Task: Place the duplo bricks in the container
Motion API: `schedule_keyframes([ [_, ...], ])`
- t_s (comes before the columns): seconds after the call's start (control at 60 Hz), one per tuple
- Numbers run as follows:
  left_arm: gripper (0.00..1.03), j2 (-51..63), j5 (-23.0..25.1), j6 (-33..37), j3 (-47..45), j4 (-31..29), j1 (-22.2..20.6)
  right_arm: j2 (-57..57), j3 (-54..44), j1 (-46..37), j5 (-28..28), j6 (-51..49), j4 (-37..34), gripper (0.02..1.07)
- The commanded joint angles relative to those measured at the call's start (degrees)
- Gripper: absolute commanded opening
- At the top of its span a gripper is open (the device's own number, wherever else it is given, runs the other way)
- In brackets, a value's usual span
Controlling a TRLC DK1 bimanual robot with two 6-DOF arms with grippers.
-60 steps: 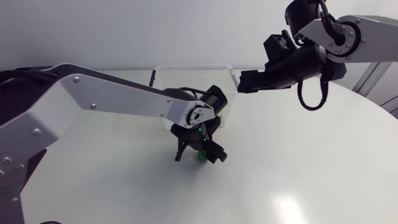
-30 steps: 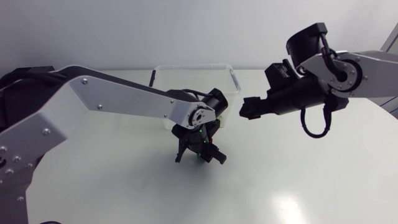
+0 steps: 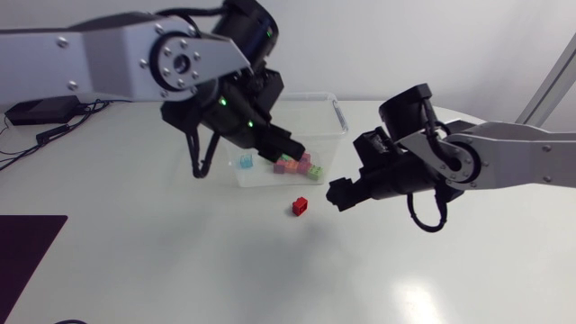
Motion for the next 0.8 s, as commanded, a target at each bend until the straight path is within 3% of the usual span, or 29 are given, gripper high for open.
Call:
schedule_keyframes([
  [0.0, 0.28, -2.0, -0.7, 1.3, 3.6, -0.8, 2.1, 3.2, -1.0, 1.8, 1.0, -1.3, 1.2, 0.88],
  [0.333, 0.28, 0.9, -0.6, 3.8, 7.9, 6.7, 8.8, 13.3, 5.6, 7.9, 5.5, -2.3, 1.5, 0.88],
  [0.783, 0.3, 13.8, -0.2, 5.4, 15.9, 10.6, 13.8, 24.8, 17.0, 9.2, 7.4, -4.8, -1.2, 0.88],
])
